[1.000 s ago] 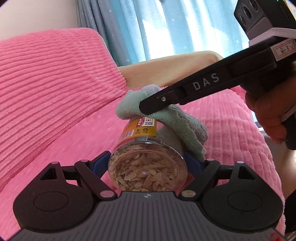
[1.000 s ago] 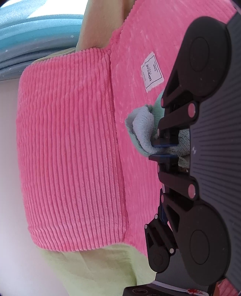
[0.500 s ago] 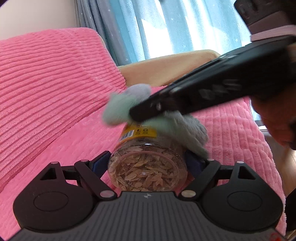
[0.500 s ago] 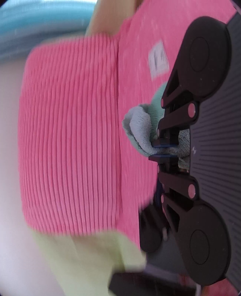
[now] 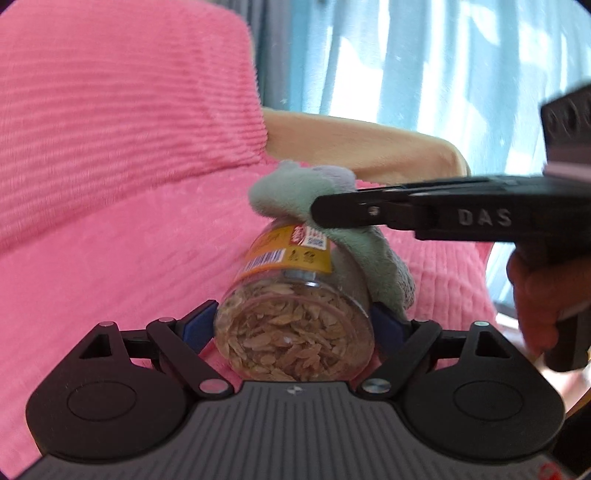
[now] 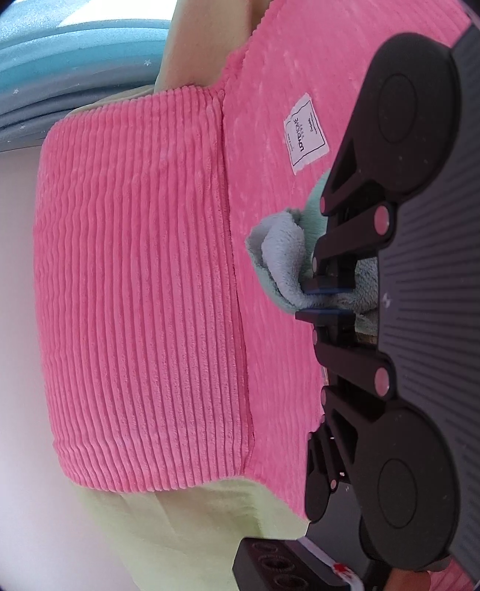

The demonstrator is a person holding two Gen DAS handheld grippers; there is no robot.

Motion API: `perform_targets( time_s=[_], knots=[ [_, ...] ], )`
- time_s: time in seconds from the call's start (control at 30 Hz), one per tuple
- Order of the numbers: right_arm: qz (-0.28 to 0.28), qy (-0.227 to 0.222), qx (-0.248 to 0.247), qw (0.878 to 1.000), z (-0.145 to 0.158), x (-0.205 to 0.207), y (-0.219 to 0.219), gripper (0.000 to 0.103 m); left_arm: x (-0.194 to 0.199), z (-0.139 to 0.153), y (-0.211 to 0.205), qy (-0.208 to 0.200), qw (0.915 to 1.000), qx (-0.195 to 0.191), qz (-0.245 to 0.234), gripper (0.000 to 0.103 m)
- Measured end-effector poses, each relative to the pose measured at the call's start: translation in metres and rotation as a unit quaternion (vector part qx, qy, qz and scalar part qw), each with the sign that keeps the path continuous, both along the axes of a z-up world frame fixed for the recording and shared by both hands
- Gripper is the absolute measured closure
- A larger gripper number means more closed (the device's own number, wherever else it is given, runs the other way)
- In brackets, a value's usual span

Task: Clean container
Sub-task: 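Rotate the jar with the left gripper while the right rubs the cloth over its side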

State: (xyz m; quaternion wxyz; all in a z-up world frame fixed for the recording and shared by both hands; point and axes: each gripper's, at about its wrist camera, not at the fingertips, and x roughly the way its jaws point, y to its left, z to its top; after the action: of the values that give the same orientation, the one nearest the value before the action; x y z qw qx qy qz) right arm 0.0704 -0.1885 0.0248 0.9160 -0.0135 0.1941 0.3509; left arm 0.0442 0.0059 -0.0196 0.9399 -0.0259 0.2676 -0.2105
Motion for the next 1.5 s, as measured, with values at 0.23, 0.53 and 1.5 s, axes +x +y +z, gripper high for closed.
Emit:
perform_targets(
  time_s=[0.23, 0.53, 1.5],
  knots=[
    [-0.004, 0.0, -0.003, 1.0, 0.002, -0.002, 0.002, 0.097, 0.009, -0.004, 0.014, 0.029, 0.9966, -0.077, 0.005, 0.016],
    [-0.008, -0.016, -0.027, 0.999, 0.002, -0.003, 0.007, 0.097, -0.017, 0.004, -0.035, -0.082, 0.9841, 0.157, -0.013, 0.016],
    [-0.018, -0.008, -0.018, 1.0, 0.001, 0.003, 0.014, 0.098, -0.005, 0.001, 0.008, 0.012, 0.9989, -0.043, 0.016, 0.012]
  ],
)
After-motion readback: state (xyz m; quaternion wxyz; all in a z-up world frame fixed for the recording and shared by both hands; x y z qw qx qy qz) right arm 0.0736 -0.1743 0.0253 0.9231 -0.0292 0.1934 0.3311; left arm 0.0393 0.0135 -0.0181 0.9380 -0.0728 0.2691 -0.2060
